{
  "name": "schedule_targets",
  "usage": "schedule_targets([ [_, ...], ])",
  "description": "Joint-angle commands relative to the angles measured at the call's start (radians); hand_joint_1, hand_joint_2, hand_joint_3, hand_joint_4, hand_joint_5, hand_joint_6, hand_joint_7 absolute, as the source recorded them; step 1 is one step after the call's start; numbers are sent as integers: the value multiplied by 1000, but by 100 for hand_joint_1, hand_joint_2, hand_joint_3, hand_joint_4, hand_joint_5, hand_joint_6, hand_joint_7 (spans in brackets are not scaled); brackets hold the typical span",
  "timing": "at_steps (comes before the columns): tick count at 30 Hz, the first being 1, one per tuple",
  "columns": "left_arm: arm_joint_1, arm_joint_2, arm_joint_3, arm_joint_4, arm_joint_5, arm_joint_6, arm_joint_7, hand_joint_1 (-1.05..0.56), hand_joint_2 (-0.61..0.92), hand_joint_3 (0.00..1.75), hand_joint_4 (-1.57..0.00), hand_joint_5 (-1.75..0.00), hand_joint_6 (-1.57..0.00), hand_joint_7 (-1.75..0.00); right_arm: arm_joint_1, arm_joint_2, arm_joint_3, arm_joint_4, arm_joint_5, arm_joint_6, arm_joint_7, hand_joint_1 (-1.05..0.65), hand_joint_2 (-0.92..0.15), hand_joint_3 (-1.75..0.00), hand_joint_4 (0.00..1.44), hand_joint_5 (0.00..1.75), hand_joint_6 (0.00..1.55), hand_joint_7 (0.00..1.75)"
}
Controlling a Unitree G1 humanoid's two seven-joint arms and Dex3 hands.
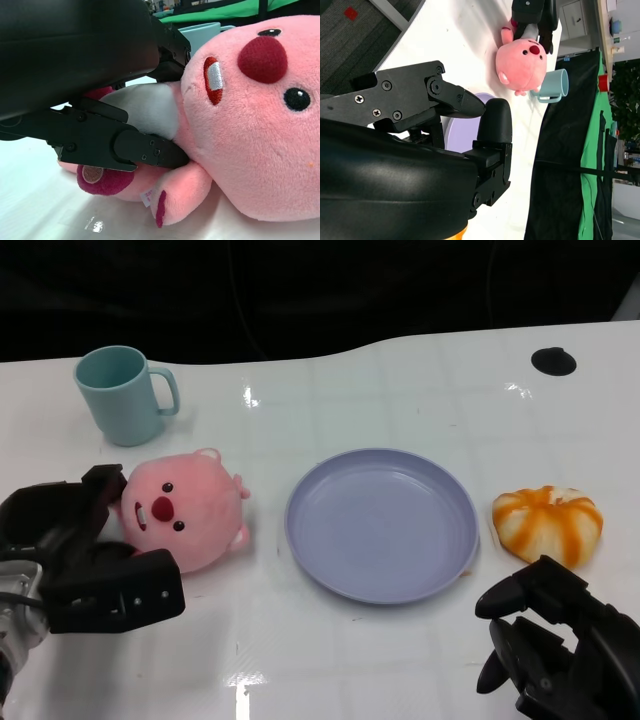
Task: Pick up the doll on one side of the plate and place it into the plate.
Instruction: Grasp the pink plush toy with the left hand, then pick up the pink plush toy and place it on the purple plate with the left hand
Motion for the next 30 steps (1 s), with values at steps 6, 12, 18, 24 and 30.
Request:
schedule_targets([
  [6,6,8,17,-85,-16,-25,-77,-22,74,71,-85,-175,-67,-175,-15,-7,-12,7,3,-13,7,-30,-92,-60,48,174,36,166],
  [12,31,43,35,-192,-14,-15,-84,-16,68,79,-85,-175,-67,-175,-15,-7,-8,10,3,-21,11,-30,-92,-60,49,174,36,167],
  [18,72,73,95,-327,-37,40,-122,-17,68,79,-86,-175,-65,-175,-15,-6,-4,6,4,-13,9,-30,-92,-60,49,174,36,167],
  [24,110,104,135,-480,-37,64,-146,-15,64,79,-85,-175,-66,-175,-15,-8,-4,7,1,-16,9,-31,-92,-60,49,173,36,167],
  [30,114,96,149,-652,-39,111,-236,-20,67,70,-85,-175,-63,-175,-17,-7,-3,5,1,-7,6,-30,-92,-59,50,173,36,167],
])
